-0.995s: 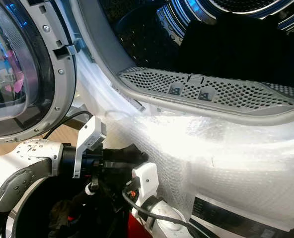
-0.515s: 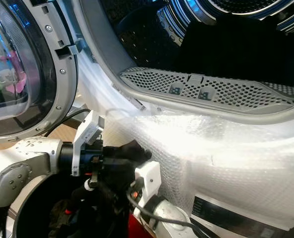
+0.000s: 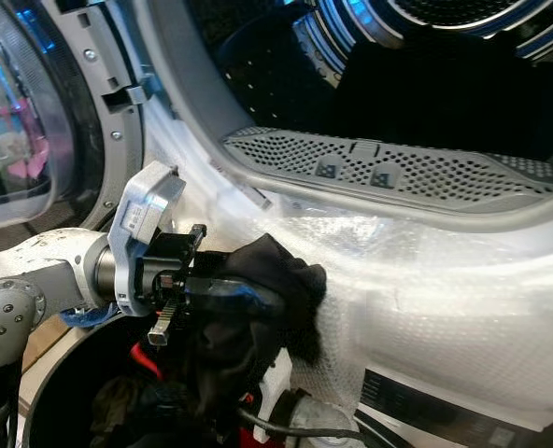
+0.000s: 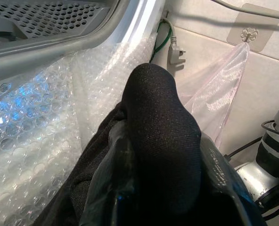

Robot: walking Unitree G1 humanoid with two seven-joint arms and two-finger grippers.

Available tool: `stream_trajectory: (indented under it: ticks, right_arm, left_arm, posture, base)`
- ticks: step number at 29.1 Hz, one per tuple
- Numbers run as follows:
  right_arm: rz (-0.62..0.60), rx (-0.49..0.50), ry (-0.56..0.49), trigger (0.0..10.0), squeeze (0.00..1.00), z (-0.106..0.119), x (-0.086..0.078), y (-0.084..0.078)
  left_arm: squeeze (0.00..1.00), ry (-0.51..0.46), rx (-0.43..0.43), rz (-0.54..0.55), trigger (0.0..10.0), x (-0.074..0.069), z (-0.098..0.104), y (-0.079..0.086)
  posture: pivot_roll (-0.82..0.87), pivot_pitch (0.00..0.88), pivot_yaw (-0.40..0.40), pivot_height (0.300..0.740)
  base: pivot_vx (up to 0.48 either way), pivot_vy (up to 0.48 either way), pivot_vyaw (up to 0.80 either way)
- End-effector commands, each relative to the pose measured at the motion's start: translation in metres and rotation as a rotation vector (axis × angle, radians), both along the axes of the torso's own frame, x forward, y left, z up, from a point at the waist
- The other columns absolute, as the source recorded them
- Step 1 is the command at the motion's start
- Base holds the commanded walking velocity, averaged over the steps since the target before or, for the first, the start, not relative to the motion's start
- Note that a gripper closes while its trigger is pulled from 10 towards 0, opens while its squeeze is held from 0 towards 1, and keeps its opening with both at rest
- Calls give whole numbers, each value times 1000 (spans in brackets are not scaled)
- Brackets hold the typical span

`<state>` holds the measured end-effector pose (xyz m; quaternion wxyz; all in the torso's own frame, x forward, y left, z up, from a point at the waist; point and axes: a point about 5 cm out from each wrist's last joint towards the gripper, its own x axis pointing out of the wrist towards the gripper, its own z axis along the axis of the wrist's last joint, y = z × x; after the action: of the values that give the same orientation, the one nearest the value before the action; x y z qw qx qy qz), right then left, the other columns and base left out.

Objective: Clothes washing

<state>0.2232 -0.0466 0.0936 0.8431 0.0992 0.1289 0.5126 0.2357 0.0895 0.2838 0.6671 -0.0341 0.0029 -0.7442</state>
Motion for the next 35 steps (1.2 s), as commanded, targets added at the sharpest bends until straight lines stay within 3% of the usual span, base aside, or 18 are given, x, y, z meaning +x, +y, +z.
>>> stream_trajectory:
  ticks: [1,4,7,12,13,14,15,16,17,19,25,26,29,30,32,35]
  right_arm:
    - [-6,10,13,10000,0,-1,1,8]
    - [-139,88,-22,10000,0,11,16,5]
    - [-198,127,-57,10000,0,18,23,-1]
    - [-367,347,-77,10000,0,45,43,-25]
    - [-367,347,-77,10000,0,45,43,-25]
    - [-358,441,-73,10000,0,53,42,-29]
    - [-358,441,-73,10000,0,53,42,-29]
    - [-322,524,-67,10000,0,58,39,-32]
    - [-317,534,-67,10000,0,59,38,-32]
    - [-179,652,-43,10000,0,64,23,-36]
    - [-30,691,-25,10000,0,62,4,-37]
    - [13,700,-14,6980,0,60,-2,-38]
    - [13,700,-14,6980,0,60,-2,-38]
    - [49,703,-4,0,0,59,-7,-39]
    - [120,707,12,0,0,56,-18,-42]
    - [121,717,17,0,0,55,-19,-45]
  left_arm:
    - [0,-15,-16,-19,0,-4,6,3]
    - [0,12,-8,-23,0,-7,2,3]
    - [0,17,-5,-16,0,-9,0,3]
    - [0,20,-2,-7,0,-10,0,5]
    - [0,20,-2,-7,0,-10,0,5]
    - [0,21,1,-5,0,-11,0,5]
    - [0,21,1,-5,0,-11,0,5]
    - [0,23,0,-2,0,-11,-1,5]
    - [0,23,0,-2,0,-11,-1,5]
    - [0,28,9,2,0,-11,-3,6]
    - [0,34,29,14,0,-10,-7,8]
    - [0,38,33,16,0,-10,-8,8]
    - [0,38,33,16,0,-10,-8,8]
    - [0,40,38,20,0,-10,-9,9]
    - [0,42,57,30,0,-10,-12,10]
    - [0,43,69,37,0,-11,-13,11]
  posture:
    - [-24,46,221,740]
    - [-25,45,224,740]
    - [-24,44,224,740]
    - [-22,40,225,740]
    - [-22,40,225,740]
    - [-21,37,225,740]
    - [-21,37,225,740]
    - [-21,37,225,740]
    - [-21,37,225,740]
    - [-21,37,225,740]
    - [-29,31,228,740]
    - [-29,32,229,740]
    - [-29,32,229,740]
    - [-29,32,230,740]
    - [-30,36,233,740]
    - [-30,38,235,740]
  base:
    - [0,0,0]
    - [0,0,0]
    - [0,0,0]
    - [0,0,0]
    - [0,0,0]
    - [0,0,0]
    - [0,0,0]
    - [0,0,0]
    - [0,0,0]
    - [0,0,0]
    - [0,0,0]
    - [0,0,0]
    - [0,0,0]
    - [0,0,0]
    - [0,0,0]
    - [0,0,0]
